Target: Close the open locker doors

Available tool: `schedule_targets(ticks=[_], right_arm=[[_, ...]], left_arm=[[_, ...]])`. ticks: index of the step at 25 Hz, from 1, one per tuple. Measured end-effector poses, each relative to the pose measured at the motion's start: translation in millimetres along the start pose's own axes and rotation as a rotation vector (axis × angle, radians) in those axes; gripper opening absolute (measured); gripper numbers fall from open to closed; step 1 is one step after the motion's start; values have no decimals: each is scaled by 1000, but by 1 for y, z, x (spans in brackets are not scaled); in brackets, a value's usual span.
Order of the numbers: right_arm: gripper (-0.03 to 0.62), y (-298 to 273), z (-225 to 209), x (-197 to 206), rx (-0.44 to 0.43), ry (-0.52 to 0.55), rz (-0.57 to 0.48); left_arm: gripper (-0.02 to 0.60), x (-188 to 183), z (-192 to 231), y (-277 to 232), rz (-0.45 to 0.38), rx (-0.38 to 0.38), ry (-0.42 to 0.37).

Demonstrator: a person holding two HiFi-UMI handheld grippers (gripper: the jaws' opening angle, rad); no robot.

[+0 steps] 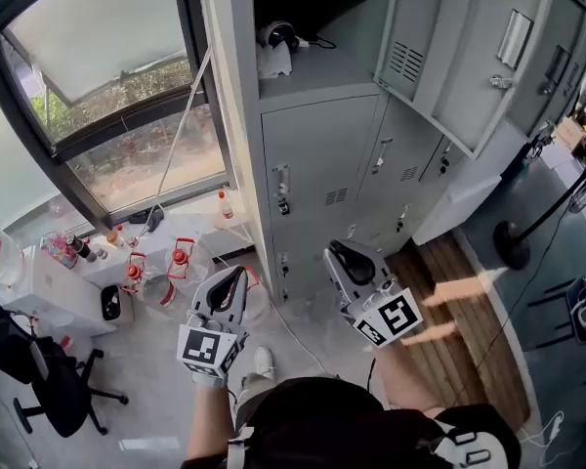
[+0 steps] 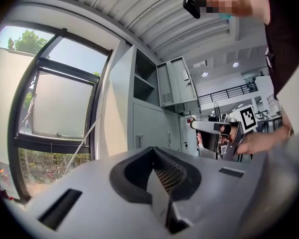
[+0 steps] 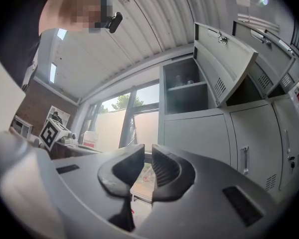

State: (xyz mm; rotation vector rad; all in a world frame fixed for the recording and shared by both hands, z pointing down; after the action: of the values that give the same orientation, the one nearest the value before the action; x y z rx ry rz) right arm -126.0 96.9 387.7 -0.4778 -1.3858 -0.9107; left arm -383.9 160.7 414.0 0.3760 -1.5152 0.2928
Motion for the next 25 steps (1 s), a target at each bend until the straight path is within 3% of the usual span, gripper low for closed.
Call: schedule_targets(ticks=[11,18,22,25], right_arm=[[54,-59,-20,11,258,59,50],[54,-48,-26,12,471,105,92],[54,-26,-26,10,578,125,111],[54,-3,-26,6,656,135,122]], left_arm=[[9,-3,81,-92,0,277,21],[9,10,86,-143,-1,503,11],[9,12,71,-163,25,594,28],[9,19,53,-176,1,681,25]])
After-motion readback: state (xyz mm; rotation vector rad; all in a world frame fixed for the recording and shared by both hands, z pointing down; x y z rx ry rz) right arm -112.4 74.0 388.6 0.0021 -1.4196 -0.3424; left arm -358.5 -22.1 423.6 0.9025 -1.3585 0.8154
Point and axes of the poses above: the fingertips, and each gripper's own axes: y backward along the fingers, z to its left, x out of its underside, the point moved 9 cm from there along y, backward along the fingers, and after that the axes turned 5 degrees about y, right-handed, at the moved point
